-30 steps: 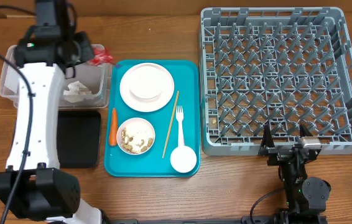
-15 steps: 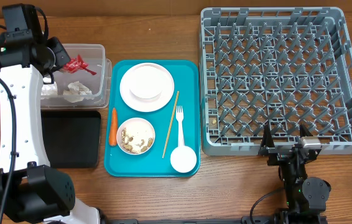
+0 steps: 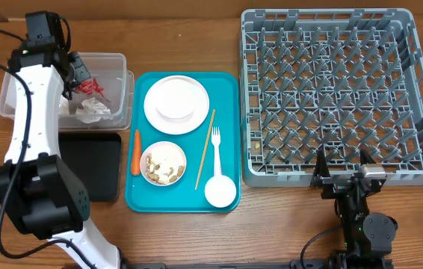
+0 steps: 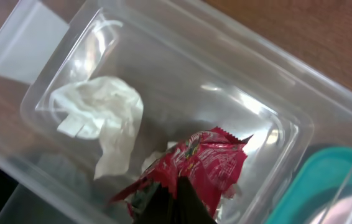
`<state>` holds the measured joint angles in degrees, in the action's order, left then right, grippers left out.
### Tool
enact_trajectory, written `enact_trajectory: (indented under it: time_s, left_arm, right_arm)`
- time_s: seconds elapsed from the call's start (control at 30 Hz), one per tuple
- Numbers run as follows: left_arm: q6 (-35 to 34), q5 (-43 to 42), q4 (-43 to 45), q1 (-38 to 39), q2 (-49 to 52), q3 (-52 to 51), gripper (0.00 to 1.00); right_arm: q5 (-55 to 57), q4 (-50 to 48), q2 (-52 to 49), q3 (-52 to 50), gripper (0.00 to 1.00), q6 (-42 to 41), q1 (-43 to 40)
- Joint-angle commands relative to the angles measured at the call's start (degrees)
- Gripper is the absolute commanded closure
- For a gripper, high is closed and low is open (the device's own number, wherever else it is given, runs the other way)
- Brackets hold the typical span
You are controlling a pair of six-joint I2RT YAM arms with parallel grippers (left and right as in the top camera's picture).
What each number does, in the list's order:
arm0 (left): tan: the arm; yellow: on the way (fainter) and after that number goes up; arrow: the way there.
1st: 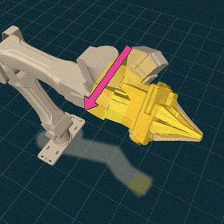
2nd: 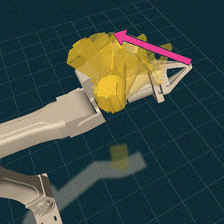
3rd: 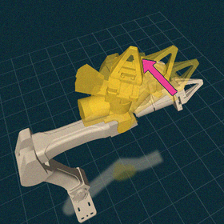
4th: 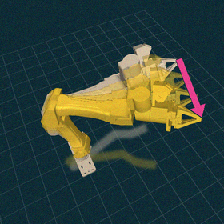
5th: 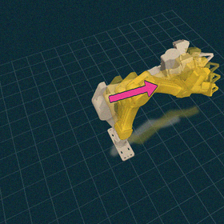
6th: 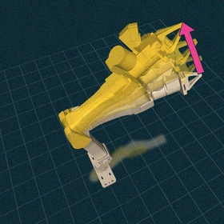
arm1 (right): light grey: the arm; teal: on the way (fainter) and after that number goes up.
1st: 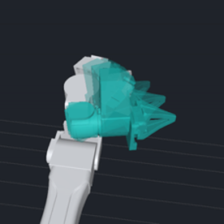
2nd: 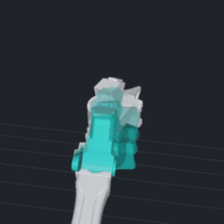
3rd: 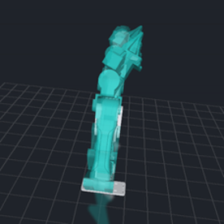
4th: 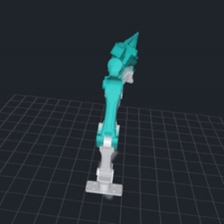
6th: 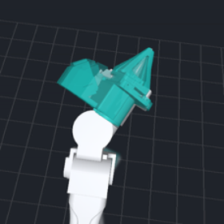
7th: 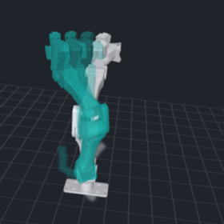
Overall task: Sort waste into correct bins and load items into the dishwasher
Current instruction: 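Carry the red wrapper left and release it into the clear bin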
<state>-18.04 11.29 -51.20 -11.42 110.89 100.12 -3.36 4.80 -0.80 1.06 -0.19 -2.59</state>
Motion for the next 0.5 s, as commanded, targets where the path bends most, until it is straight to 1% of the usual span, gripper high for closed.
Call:
enact_trajectory:
  time_s: [0.0,0.07,0.23,0.33,0.47]
  left_arm:
    - [2.1,1.2,2.1,-0.6,0.4,-0.5,0.96]
    - [3.3,1.1,3.2,-0.6,0.8,-0.5,0.95]
    - [3.3,1.2,4.8,-0.6,2.5,-0.6,0.9]
    - [4.0,1.4,5.3,-0.6,4.3,-0.6,0.9]
    - [4.6,2.7,6.2,-0.7,6.6,-0.6,0.92]
  right_arm:
    - [0.7,-0.2,0.6,-0.6,0.0,0.2,-0.3]
    - [0.7,-0.2,0.6,-0.6,0.0,0.2,-0.3]
    - [0.7,-0.2,0.6,-0.6,0.0,0.2,-0.3]
    - [0.7,-0.2,0.6,-0.6,0.0,0.2,-0.3]
    - [0.7,-0.2,0.6,-0.6,0.0,0.2,-0.3]
